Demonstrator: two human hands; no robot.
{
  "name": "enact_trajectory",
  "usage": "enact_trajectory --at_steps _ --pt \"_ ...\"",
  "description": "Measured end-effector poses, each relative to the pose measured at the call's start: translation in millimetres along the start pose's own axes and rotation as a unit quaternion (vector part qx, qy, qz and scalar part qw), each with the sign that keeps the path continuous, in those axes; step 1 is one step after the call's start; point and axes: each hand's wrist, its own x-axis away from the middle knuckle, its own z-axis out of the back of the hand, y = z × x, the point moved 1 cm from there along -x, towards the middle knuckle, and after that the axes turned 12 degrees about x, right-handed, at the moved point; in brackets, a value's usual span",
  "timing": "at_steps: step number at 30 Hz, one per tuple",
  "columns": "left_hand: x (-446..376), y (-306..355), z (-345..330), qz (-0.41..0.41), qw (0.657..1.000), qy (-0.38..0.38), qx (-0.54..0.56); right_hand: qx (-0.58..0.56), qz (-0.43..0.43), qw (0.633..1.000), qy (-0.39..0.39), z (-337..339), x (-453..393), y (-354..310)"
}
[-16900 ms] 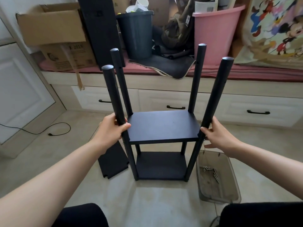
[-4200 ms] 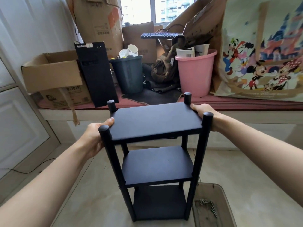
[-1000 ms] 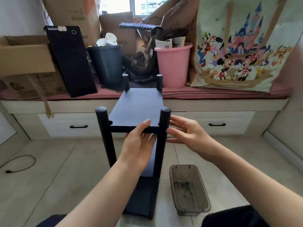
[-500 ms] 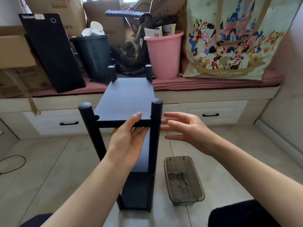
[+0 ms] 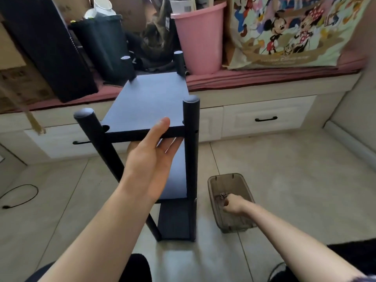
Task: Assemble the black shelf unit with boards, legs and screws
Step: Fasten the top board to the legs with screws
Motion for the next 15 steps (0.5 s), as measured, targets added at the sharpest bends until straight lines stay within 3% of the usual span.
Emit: enact_trajectory --at_steps 5,9,15 --pt "-0.2 -2.3 1.5 -0.014 0.999 -0.007 -0.029 0.012 -0.032 0.999 -0.042 -63.4 -19.0 -2.0" --pt "0.7 -2.0 3.6 -0.009 0.999 -0.018 -0.039 0.033 -0.032 0.998 -0.053 -76.4 -21.0 -4.9" --pt "2.8 -2.7 2.4 0.004 0.999 -0.017 -0.033 -0.035 -0.041 0.975 -0.217 -87.8 -19.5 -1.0"
